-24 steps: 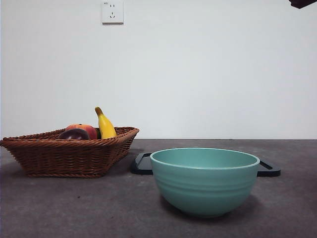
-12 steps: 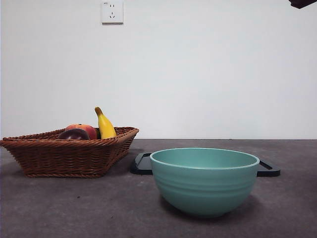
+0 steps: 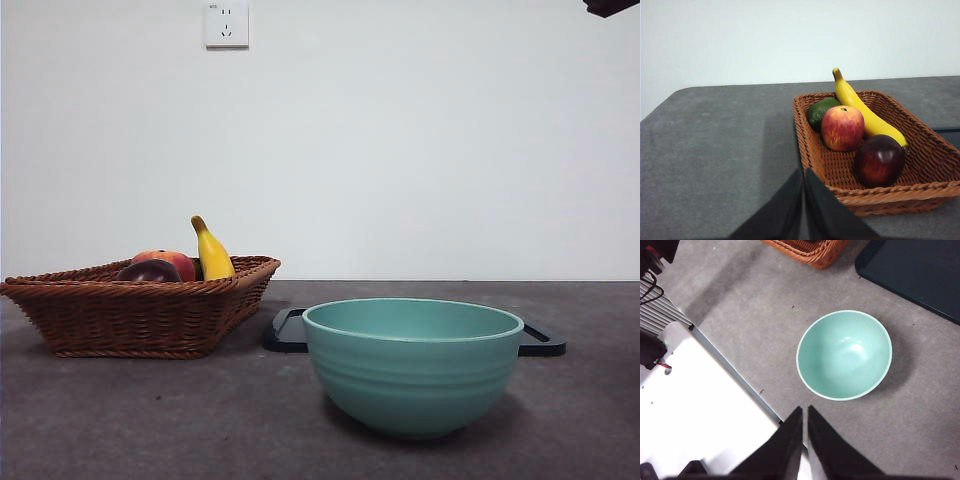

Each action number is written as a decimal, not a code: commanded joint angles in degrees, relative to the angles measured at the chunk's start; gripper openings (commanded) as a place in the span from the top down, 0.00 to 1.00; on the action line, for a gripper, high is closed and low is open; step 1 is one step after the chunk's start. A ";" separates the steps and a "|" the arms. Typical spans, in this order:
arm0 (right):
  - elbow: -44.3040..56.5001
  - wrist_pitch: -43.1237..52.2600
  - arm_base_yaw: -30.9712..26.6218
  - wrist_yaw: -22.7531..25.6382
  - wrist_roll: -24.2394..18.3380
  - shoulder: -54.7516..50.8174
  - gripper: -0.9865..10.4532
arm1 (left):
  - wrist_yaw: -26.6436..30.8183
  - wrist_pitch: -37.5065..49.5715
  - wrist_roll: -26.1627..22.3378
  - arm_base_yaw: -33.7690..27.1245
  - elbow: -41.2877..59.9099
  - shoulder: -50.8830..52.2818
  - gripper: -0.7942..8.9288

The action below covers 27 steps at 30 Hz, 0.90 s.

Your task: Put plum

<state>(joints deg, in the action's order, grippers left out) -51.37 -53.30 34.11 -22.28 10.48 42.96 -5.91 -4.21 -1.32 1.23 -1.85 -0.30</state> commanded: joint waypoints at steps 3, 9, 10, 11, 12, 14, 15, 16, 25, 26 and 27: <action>-0.96 0.59 0.37 0.15 -0.68 0.37 0.91 | 0.35 -1.68 0.57 -0.22 1.20 0.13 0.91; -0.96 0.59 0.37 0.15 -0.68 0.35 0.91 | 0.35 -6.47 0.79 -0.20 1.20 0.11 0.91; -0.96 0.57 0.37 0.17 -0.70 0.35 0.91 | 0.35 -6.34 0.79 -0.20 1.20 0.13 0.91; -0.96 0.59 0.37 0.15 -0.68 0.37 0.91 | 0.35 -6.36 0.76 -0.20 1.20 0.13 0.91; -0.96 0.59 0.37 0.17 -0.68 0.37 0.91 | 0.35 -6.36 0.76 -0.20 1.20 0.13 0.91; -0.96 0.61 0.37 0.15 -0.68 0.37 0.91 | 0.35 -6.36 0.74 -0.20 1.18 0.13 0.91; -0.96 0.59 0.37 0.15 -0.68 0.37 0.91 | 0.35 -6.36 0.74 -0.20 1.18 0.13 0.91; -0.96 0.61 0.37 0.15 -0.68 0.37 0.91 | 0.35 -6.36 0.74 -0.20 1.18 0.13 0.91; -0.96 0.61 0.37 0.17 -0.68 0.37 0.91 | 0.35 -6.38 0.74 -0.20 1.18 0.13 0.91; -0.96 0.59 0.37 0.17 -0.68 0.35 0.91 | 0.35 -6.38 0.74 -0.20 1.18 0.13 0.91; -0.96 0.61 0.37 0.17 -0.68 0.37 0.91 | 0.35 -6.38 0.74 -0.20 1.18 0.13 0.91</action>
<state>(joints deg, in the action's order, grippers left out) -51.37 -53.30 34.11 -22.28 10.48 42.96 -5.76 -10.11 -0.71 1.13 -1.85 -0.30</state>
